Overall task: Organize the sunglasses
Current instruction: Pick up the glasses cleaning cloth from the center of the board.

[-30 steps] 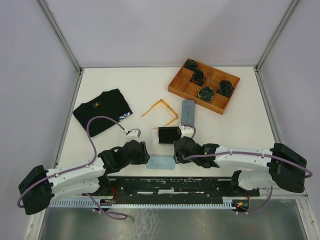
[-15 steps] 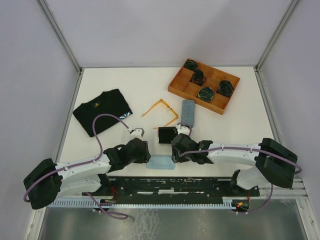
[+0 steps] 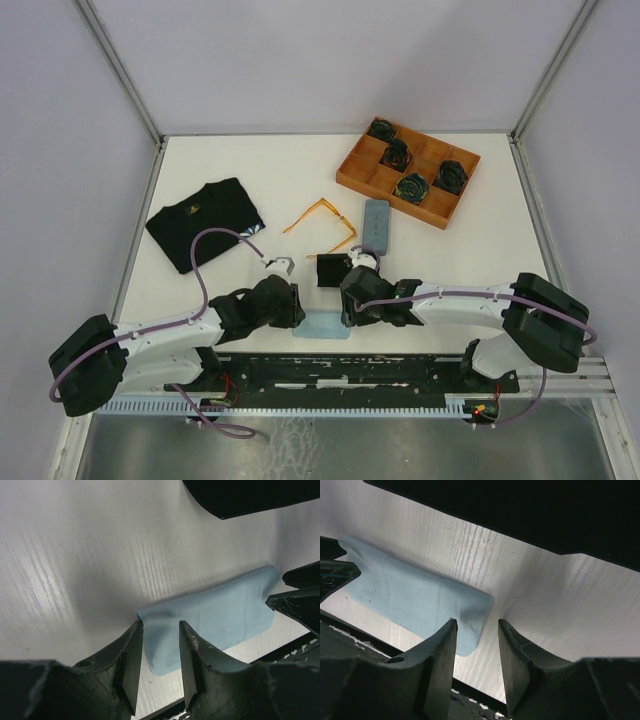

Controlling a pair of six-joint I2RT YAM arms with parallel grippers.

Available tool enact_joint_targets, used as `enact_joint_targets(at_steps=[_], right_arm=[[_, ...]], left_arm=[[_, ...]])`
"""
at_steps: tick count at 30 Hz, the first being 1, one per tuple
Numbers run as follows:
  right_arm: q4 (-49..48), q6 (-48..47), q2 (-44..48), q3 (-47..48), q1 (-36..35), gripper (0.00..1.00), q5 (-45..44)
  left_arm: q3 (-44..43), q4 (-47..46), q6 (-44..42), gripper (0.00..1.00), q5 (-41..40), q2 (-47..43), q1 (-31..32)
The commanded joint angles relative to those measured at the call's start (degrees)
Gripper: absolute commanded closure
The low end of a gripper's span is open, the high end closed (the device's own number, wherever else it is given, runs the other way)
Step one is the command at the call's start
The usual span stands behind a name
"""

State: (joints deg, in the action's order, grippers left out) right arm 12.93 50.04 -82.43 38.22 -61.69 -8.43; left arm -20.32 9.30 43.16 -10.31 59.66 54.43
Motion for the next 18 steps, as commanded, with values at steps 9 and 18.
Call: enact_joint_targets(at_steps=[9, 18], right_arm=[[-1.17, -0.12, -0.73, 2.54, 0.35, 0.54, 0.47], [-0.71, -0.32, -1.29, 3.29, 0.41, 0.54, 0.43]], left_arm=[[-1.58, -1.82, -4.04, 0.62, -0.23, 3.72, -0.14], [-2.79, 2.51, -2.8, 0.55, -4.79, 0.95, -0.15]])
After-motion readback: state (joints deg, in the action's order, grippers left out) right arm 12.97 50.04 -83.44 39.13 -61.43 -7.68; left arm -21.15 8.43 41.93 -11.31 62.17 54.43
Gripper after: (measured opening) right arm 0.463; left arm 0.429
